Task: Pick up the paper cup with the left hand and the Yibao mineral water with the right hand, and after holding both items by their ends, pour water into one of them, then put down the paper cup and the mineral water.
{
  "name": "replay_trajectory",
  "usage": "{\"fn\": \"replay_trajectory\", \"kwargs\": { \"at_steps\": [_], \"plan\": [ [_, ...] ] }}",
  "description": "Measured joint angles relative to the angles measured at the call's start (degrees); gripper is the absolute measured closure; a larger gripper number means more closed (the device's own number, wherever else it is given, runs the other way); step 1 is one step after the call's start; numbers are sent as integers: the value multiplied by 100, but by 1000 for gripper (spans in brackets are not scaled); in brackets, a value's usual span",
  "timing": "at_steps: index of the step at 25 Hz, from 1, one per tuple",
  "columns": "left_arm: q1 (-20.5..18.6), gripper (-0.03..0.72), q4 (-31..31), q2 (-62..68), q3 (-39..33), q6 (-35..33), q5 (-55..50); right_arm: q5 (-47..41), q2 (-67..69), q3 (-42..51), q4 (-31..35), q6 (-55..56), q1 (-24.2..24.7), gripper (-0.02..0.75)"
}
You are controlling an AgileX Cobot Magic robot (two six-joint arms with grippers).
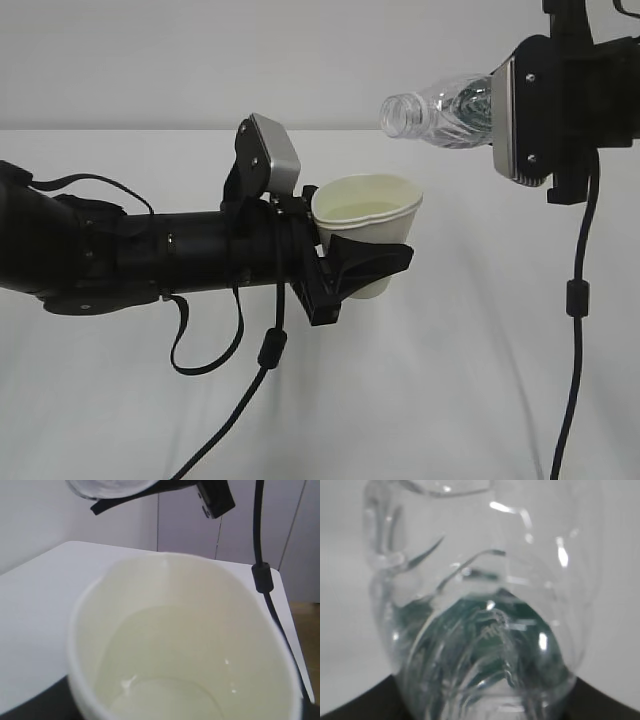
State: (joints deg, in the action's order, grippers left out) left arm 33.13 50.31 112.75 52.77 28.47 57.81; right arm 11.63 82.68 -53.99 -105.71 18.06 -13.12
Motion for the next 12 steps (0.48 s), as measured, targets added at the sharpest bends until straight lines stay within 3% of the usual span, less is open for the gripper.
{"fn": "replay_trajectory", "kwargs": {
  "at_steps": [12],
  "plan": [
    [0, 290, -13, 0, 0, 0, 0, 13, 0, 0, 0, 1544, 0, 382]
  ]
}}
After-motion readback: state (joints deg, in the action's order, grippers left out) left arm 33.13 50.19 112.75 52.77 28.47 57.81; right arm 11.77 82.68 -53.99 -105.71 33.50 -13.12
